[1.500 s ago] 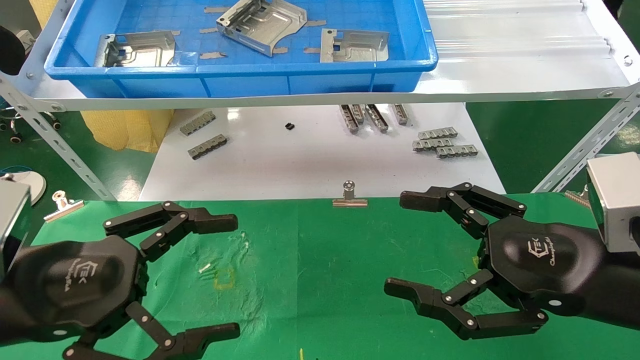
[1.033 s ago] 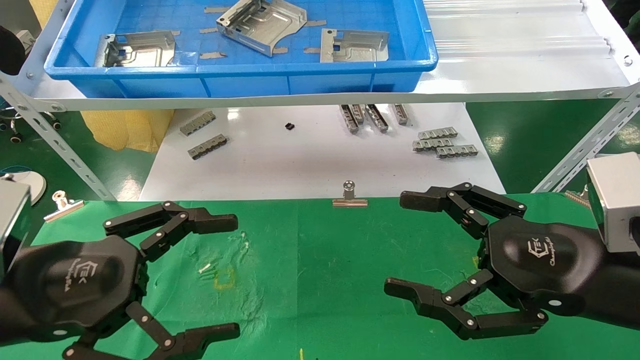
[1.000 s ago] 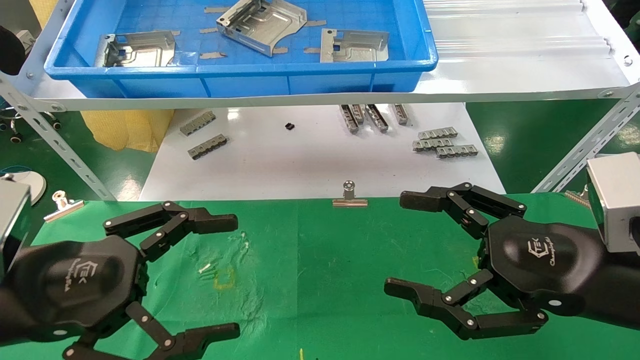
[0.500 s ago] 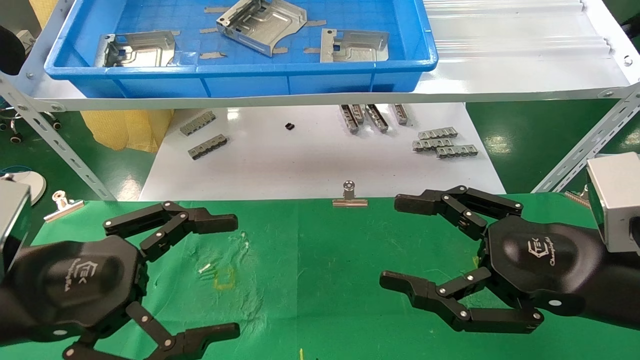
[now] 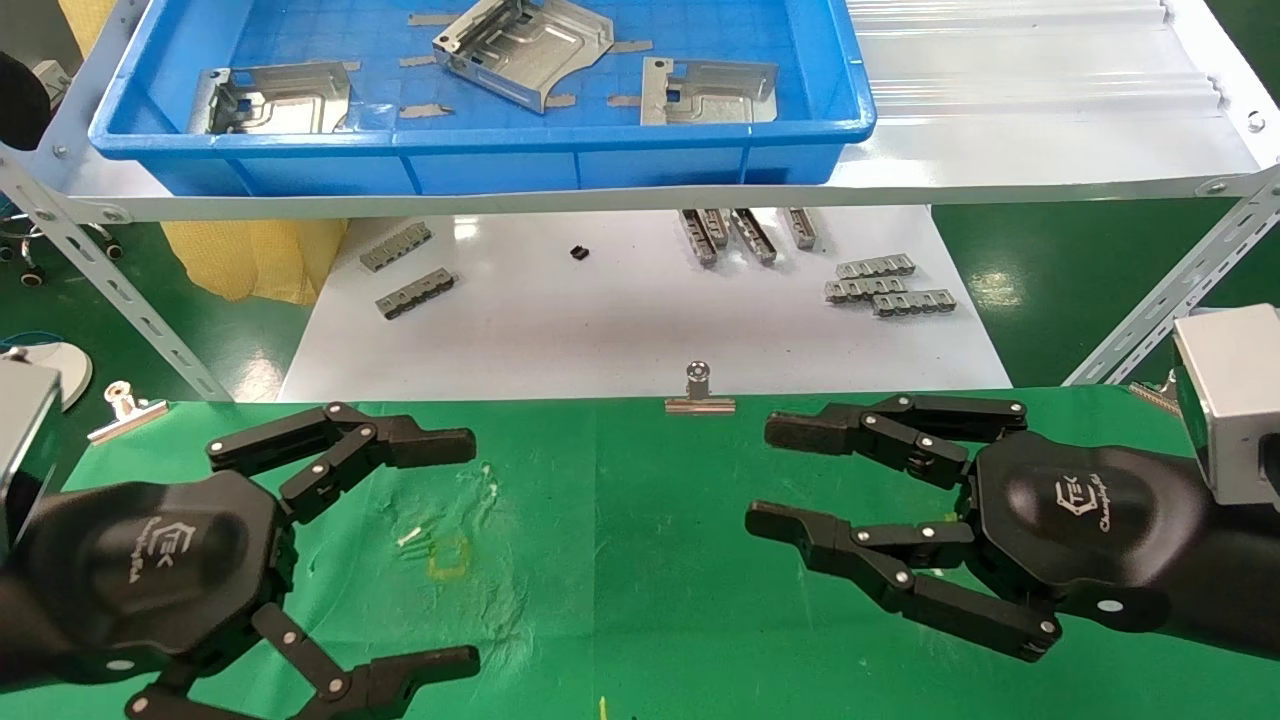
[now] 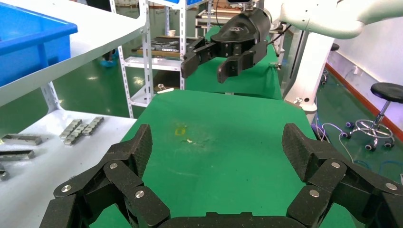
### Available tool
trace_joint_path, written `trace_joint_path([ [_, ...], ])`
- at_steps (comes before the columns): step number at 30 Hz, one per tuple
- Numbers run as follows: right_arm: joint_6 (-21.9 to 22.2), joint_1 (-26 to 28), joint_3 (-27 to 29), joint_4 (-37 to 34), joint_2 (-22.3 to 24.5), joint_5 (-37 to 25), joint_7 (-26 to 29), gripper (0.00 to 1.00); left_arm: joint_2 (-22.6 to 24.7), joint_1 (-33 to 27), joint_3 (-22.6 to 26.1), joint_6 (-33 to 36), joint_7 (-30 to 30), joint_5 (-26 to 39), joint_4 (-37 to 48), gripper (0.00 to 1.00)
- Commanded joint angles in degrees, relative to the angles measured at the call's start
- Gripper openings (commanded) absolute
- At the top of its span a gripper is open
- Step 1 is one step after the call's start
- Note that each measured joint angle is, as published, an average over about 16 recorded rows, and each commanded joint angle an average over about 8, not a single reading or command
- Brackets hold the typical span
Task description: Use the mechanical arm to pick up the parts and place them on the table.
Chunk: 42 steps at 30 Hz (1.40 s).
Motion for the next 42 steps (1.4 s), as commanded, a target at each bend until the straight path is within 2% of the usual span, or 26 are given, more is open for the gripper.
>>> trace_joint_path([
  [1, 0.0, 0.0, 0.0, 0.0, 0.0, 0.0, 0.0, 0.0, 0.0, 0.0, 0.0, 0.0, 0.0, 0.0, 0.0, 1.0],
  [14, 0.0, 0.0, 0.0, 0.0, 0.0, 0.0, 0.0, 0.0, 0.0, -0.2, -0.1, -0.2, 0.0, 0.1, 0.0, 1.0],
  [18, 0.0, 0.0, 0.0, 0.0, 0.0, 0.0, 0.0, 0.0, 0.5, -2.8, -0.1, -1.8, -0.5, 1.3, 0.7, 1.0],
  [23, 0.0, 0.0, 0.0, 0.0, 0.0, 0.0, 0.0, 0.0, 2.9, -11.7, 1.1, -6.9, -3.6, 6.4, 3.1, 1.0],
  [28, 0.0, 0.0, 0.0, 0.0, 0.0, 0.0, 0.0, 0.0, 9.1, -23.9, 5.4, -13.5, -8.7, 16.2, 9.8, 1.0],
  [32, 0.0, 0.0, 0.0, 0.0, 0.0, 0.0, 0.0, 0.0, 16.6, -34.5, 10.5, -18.4, -11.7, 25.9, 20.5, 1.0],
  [38, 0.0, 0.0, 0.0, 0.0, 0.0, 0.0, 0.0, 0.0, 29.0, -47.8, 17.0, -26.0, -13.7, 38.0, 42.0, 1.0],
  [39, 0.0, 0.0, 0.0, 0.0, 0.0, 0.0, 0.0, 0.0, 30.8, -49.4, 17.7, -27.4, -13.8, 39.4, 45.3, 0.96],
  [42, 0.0, 0.0, 0.0, 0.0, 0.0, 0.0, 0.0, 0.0, 35.5, -53.1, 19.2, -32.3, -13.6, 42.4, 54.1, 0.61],
])
